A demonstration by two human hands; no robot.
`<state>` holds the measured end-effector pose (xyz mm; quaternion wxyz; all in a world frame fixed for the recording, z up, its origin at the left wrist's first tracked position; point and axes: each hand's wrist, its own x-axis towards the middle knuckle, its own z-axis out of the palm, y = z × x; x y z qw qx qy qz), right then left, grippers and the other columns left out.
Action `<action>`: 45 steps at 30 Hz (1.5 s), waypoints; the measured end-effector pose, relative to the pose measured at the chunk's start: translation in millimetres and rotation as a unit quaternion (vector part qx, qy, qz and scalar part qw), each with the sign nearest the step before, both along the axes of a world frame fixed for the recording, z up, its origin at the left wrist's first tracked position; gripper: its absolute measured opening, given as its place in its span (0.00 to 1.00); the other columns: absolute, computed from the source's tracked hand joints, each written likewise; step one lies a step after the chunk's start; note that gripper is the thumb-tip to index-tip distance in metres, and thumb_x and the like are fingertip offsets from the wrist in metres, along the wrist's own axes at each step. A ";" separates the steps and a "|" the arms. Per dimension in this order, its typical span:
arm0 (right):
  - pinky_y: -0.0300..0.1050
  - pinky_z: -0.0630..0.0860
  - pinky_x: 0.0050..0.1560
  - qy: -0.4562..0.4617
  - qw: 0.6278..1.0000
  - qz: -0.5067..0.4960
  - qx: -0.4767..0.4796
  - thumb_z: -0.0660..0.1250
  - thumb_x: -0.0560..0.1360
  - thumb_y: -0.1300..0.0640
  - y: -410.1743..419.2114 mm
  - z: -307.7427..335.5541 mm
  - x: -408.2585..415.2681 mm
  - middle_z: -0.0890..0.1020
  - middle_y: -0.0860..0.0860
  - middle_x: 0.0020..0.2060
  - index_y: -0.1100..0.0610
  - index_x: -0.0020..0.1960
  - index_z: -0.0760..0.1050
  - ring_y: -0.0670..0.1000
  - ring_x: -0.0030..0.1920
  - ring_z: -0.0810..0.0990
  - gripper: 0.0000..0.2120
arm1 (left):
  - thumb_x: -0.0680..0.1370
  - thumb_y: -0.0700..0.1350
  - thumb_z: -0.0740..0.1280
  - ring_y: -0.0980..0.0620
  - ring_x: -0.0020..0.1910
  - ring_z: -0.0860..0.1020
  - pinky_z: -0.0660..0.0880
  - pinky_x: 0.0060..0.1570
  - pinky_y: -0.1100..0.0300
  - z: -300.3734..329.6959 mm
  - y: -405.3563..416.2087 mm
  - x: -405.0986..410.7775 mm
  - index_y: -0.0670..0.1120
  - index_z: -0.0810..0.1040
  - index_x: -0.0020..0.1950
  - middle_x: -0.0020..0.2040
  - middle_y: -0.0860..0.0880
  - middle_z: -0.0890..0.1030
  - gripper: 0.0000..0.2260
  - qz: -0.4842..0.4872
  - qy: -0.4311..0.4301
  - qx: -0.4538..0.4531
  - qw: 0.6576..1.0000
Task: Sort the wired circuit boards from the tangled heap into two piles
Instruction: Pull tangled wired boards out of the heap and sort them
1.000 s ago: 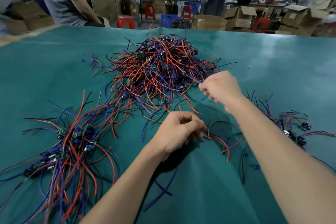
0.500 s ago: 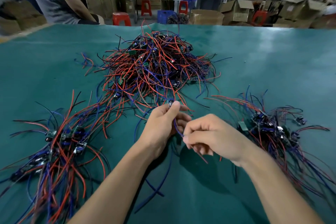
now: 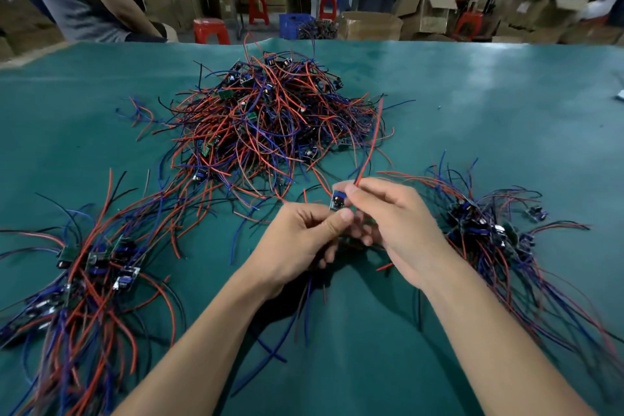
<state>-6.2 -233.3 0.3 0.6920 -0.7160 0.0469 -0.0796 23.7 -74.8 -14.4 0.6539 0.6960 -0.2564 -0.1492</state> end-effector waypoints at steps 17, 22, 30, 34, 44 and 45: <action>0.38 0.71 0.29 -0.172 0.911 -0.373 0.023 0.71 0.79 0.63 -54.6 6.9 8.5 0.78 0.45 0.29 0.56 0.42 0.80 0.42 0.24 0.72 0.08 | 0.81 0.52 0.62 0.56 0.21 0.62 0.61 0.23 0.68 4.0 -4.2 -1.4 0.45 0.83 0.42 0.23 0.52 0.69 0.16 -0.036 -0.001 0.004 0.999; 0.42 0.73 0.27 -0.146 0.898 -0.406 0.085 0.69 0.80 0.58 -49.7 11.8 6.0 0.81 0.49 0.32 0.57 0.43 0.79 0.45 0.25 0.75 0.07 | 0.85 0.44 0.59 0.56 0.24 0.69 0.65 0.24 0.67 1.5 -3.4 1.4 0.44 0.80 0.48 0.28 0.50 0.74 0.12 0.024 0.043 -0.052 0.997; 0.45 0.75 0.39 -0.094 0.988 -0.095 -0.081 0.72 0.77 0.49 20.9 -0.5 -5.1 0.84 0.45 0.34 0.54 0.43 0.83 0.42 0.35 0.80 0.09 | 0.84 0.42 0.59 0.53 0.25 0.73 0.66 0.25 0.65 7.5 -1.5 -0.8 0.51 0.77 0.42 0.31 0.45 0.78 0.13 -0.025 0.034 -0.062 0.997; 0.45 0.77 0.37 -0.154 0.974 -0.144 -0.084 0.73 0.74 0.51 9.5 2.1 -3.4 0.85 0.45 0.34 0.49 0.41 0.84 0.43 0.33 0.78 0.04 | 0.84 0.42 0.60 0.54 0.27 0.73 0.66 0.27 0.65 9.7 -1.6 -1.4 0.46 0.79 0.44 0.31 0.46 0.79 0.12 -0.050 0.043 -0.044 0.997; 0.50 0.73 0.36 -0.343 0.903 -0.255 -0.042 0.73 0.75 0.51 34.7 95.3 -4.2 0.84 0.50 0.34 0.48 0.40 0.81 0.50 0.32 0.77 0.05 | 0.80 0.37 0.62 0.59 0.26 0.72 0.69 0.26 0.67 4.6 -4.3 0.8 0.45 0.79 0.38 0.29 0.51 0.80 0.13 -0.021 0.025 0.009 0.999; 0.50 0.75 0.35 -0.325 0.923 -0.201 -0.038 0.74 0.74 0.51 57.1 104.8 -2.9 0.85 0.51 0.33 0.50 0.39 0.82 0.50 0.31 0.77 0.06 | 0.77 0.37 0.64 0.61 0.25 0.72 0.69 0.25 0.68 2.8 -6.9 -0.5 0.47 0.80 0.36 0.28 0.52 0.80 0.12 -0.009 0.025 0.009 1.000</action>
